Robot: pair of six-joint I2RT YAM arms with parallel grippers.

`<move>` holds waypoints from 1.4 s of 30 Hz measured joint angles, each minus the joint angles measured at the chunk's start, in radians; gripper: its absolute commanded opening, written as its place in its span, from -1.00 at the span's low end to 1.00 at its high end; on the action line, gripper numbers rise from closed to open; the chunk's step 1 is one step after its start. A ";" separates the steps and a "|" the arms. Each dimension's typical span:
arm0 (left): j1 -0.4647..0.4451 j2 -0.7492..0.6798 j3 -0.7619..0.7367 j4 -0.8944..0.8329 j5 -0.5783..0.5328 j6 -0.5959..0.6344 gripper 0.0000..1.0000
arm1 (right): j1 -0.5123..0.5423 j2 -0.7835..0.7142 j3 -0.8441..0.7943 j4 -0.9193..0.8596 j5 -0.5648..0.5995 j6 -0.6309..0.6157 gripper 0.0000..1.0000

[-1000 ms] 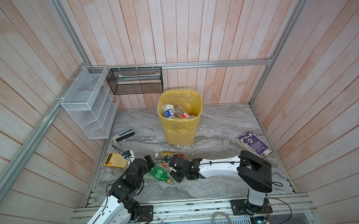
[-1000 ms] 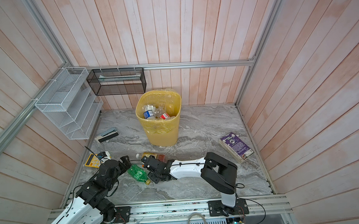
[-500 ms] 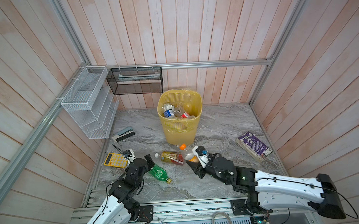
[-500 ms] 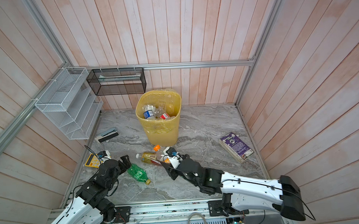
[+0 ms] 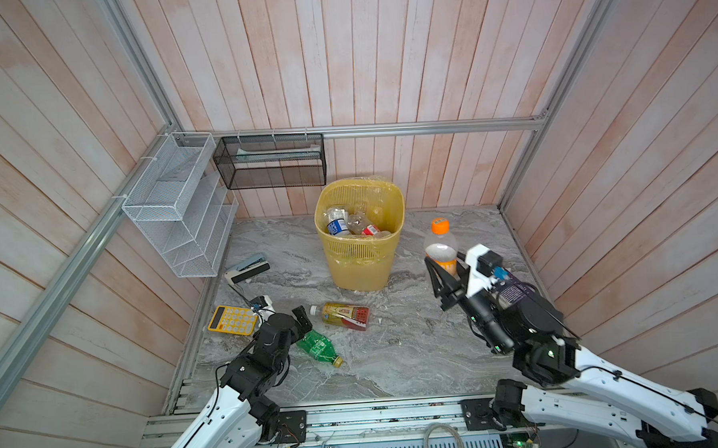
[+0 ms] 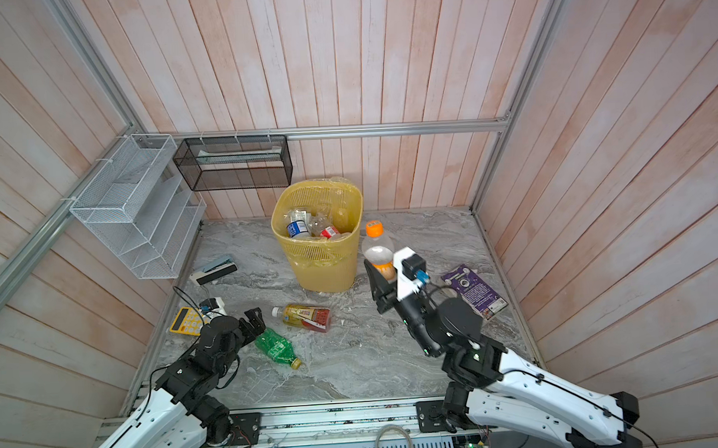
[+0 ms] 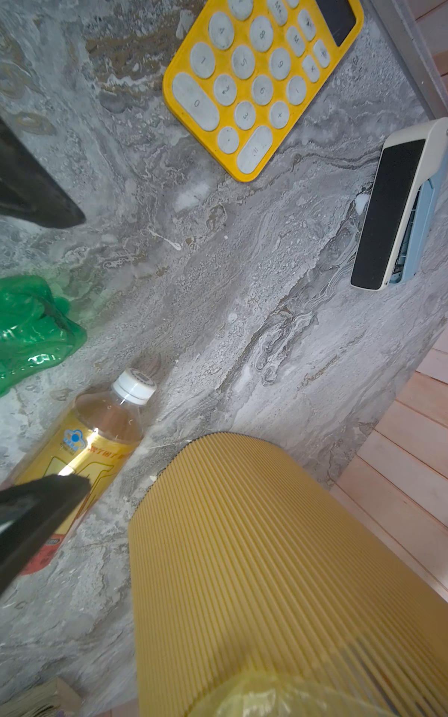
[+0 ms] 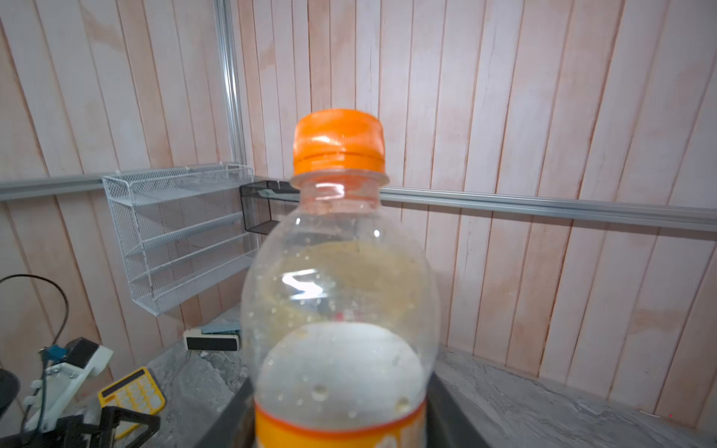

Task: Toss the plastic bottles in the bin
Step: 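Lift the orange-capped bottle over the bin and open the right gripper, then move the right gripper down to the red-yellow drink bottle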

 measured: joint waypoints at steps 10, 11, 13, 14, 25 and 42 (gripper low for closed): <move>0.000 -0.001 0.004 0.003 0.027 0.000 1.00 | -0.229 0.754 0.750 -0.271 -0.316 0.004 0.85; 0.000 -0.005 0.004 0.003 0.029 0.000 1.00 | -0.232 0.754 0.752 -0.298 -0.319 0.005 0.85; 0.000 -0.015 0.004 0.003 0.030 0.000 1.00 | -0.240 0.737 0.752 -0.343 -0.319 0.006 0.88; 0.000 -0.020 0.004 0.003 0.030 0.000 1.00 | -0.242 0.724 0.750 -0.357 -0.318 0.006 0.91; 0.000 -0.040 0.004 0.003 0.033 0.000 1.00 | -0.246 0.468 0.512 -0.360 -0.286 0.058 0.87; 0.000 -0.060 -0.019 -0.012 0.019 -0.039 1.00 | 0.011 0.493 -0.057 -0.273 -0.360 0.203 0.73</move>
